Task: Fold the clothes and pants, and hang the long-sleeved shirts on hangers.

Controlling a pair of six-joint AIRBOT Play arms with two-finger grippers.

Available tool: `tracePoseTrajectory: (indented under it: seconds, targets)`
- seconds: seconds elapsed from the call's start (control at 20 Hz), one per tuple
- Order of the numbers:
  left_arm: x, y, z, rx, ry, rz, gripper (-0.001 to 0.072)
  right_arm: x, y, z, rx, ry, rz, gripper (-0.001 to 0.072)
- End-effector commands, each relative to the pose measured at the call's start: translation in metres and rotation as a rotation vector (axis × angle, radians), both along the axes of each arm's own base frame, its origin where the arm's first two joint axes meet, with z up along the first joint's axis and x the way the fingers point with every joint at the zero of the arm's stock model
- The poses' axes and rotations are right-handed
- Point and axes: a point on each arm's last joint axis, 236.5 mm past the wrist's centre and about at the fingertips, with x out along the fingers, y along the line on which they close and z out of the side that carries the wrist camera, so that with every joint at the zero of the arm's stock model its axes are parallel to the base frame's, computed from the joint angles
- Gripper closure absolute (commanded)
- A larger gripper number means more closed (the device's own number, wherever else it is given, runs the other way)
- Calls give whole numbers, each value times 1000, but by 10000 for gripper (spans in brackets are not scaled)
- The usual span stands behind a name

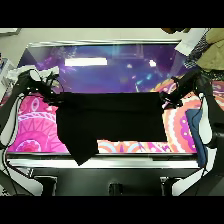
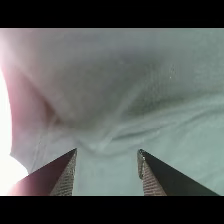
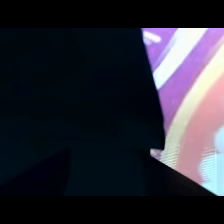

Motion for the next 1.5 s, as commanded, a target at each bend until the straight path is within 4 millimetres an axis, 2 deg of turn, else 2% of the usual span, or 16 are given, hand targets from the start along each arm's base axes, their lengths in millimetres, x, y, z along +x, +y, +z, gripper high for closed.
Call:
tracePoseTrajectory:
  seconds: [0.0, 0.1, 0.2, 0.25, 0.35, 0.4, 0.5, 0.65, 0.8, 1.0, 1.25, 1.3, 1.35, 1.4, 1.45]
  targets:
    - [-7, 27, 34, -1, -28, 82, 256, -1, -12, 33, 56, -77, -3, 228]
    - [-30, 52, 55, -24, -45, 164, 255, -7, -38, 51, 71, -145, -66, 238]
    - [-76, 68, 56, -83, -11, 276, 255, -29, -52, 53, 129, -153, -139, 238]
    - [-105, 66, 50, -132, 17, 342, 256, -43, -52, 50, 166, -147, -172, 238]
    - [-149, 49, 40, -246, 35, 467, 255, -67, -43, 41, 226, -136, -210, 238]
    - [-165, 37, 36, -297, 33, 520, 255, -76, -38, 34, 230, -125, -218, 238]
    - [-189, 13, 24, -373, 30, 593, 255, -86, -28, 28, 245, -116, -234, 238]
    - [-219, -20, 6, -449, 78, 639, 256, -95, -20, 29, 270, -107, -242, 239]
    - [-237, -39, -15, -457, 124, 645, 256, -93, -19, 40, 267, -135, -244, 239]
    - [-236, -63, -29, -484, 115, 661, 256, -94, -19, 51, 257, -162, -246, 239]
    - [-235, -82, -41, -459, 123, 626, 271, -93, -19, 58, 249, -182, -244, 239]
    - [-235, -86, -41, -460, 124, 620, 333, -94, -19, 58, 251, -182, -244, 239]
    - [-236, -89, -41, -463, 127, 611, 530, -95, -17, 59, 260, -177, -243, 239]
    - [-237, -90, -41, -463, 127, 606, 685, -98, -13, 61, 279, -164, -237, 238]
    - [-237, -90, -41, -465, 130, 609, 688, -99, -11, 62, 288, -157, -234, 238]
